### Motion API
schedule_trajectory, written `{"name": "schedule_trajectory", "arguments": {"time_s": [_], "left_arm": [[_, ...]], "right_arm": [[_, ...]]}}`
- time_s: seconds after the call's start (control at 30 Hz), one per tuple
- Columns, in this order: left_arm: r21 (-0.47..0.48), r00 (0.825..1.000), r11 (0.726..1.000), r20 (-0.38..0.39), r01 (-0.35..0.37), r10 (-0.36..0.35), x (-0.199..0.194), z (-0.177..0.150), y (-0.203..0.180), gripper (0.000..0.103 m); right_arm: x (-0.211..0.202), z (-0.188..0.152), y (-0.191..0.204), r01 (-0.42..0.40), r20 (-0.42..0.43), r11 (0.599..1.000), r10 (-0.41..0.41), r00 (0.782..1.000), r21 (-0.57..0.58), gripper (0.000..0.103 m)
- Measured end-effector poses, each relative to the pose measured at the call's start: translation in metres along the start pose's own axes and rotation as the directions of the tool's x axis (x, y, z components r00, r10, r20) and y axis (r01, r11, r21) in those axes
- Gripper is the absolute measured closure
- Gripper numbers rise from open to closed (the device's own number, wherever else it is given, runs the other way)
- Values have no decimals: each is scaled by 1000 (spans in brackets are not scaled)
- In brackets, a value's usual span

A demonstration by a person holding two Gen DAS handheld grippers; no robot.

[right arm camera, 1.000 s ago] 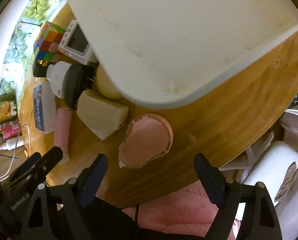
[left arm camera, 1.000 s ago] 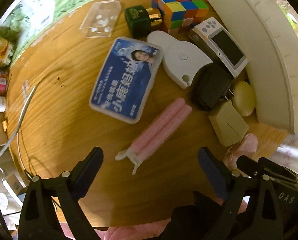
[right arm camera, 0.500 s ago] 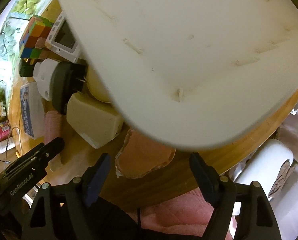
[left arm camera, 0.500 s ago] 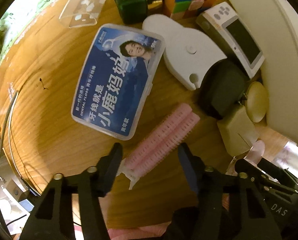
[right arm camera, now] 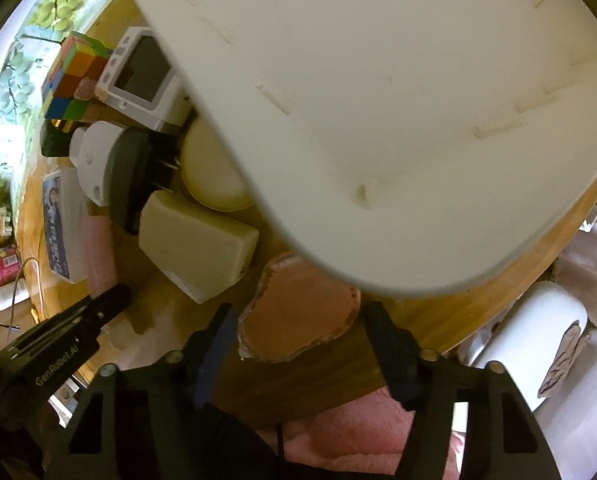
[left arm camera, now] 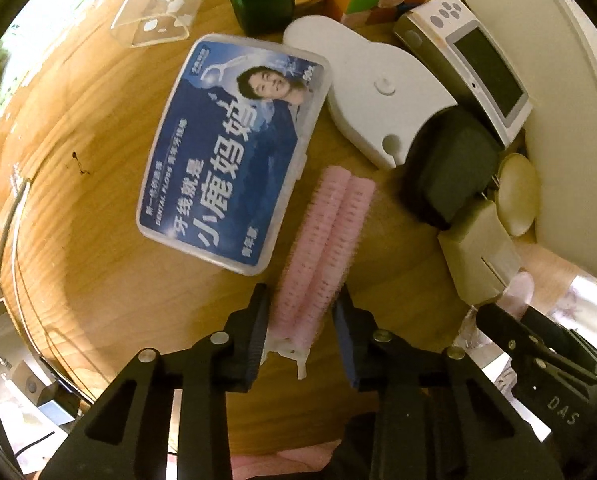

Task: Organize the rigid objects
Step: 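Grasp the pink hair roller with the left tool while the right tool grasps the pink compact, then carry both items over the white tray and release them inside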

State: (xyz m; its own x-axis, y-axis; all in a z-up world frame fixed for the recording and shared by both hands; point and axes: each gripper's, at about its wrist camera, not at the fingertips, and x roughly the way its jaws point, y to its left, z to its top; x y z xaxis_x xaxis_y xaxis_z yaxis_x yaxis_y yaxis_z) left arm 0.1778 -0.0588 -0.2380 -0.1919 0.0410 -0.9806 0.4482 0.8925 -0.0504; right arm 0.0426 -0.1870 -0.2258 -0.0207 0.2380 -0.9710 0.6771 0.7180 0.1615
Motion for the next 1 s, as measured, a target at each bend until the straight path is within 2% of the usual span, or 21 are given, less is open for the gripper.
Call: {"name": "schedule_trajectory", "arguments": {"time_s": [0.37, 0.57, 0.6, 0.67, 0.77, 0.8, 0.87, 1.0], "left_arm": [[-8, 1000, 1000, 22, 15, -15, -2, -29, 17, 71], [-43, 998, 999, 56, 33, -31, 1, -54, 30, 71], [-52, 997, 998, 66, 40, -37, 1, -60, 34, 71], [-64, 995, 997, 87, 51, -46, -5, -72, 37, 71], [-84, 983, 991, 160, 105, -91, -22, -88, 40, 71], [-90, 972, 986, 202, 143, -122, -28, -95, 44, 71], [-92, 956, 981, 255, 173, -145, -36, -105, 49, 71], [-73, 905, 971, 385, 226, -181, -57, -128, 57, 71]], "right_arm": [[8, -19, 10, -38, 16, 999, 39, 999, -19, 43], [10, -36, 9, -49, 24, 997, 50, 998, -53, 43], [4, -27, 2, -52, 28, 997, 54, 998, -63, 43], [-1, -35, 3, -59, 44, 995, 63, 997, -82, 43], [-9, -46, 6, -63, 80, 991, 72, 994, -118, 43], [-13, -51, 6, -65, 99, 989, 78, 992, -133, 43], [-29, -58, 16, -65, 136, 985, 87, 987, -159, 43], [-49, -73, 18, -68, 223, 972, 120, 967, -226, 43]]}}
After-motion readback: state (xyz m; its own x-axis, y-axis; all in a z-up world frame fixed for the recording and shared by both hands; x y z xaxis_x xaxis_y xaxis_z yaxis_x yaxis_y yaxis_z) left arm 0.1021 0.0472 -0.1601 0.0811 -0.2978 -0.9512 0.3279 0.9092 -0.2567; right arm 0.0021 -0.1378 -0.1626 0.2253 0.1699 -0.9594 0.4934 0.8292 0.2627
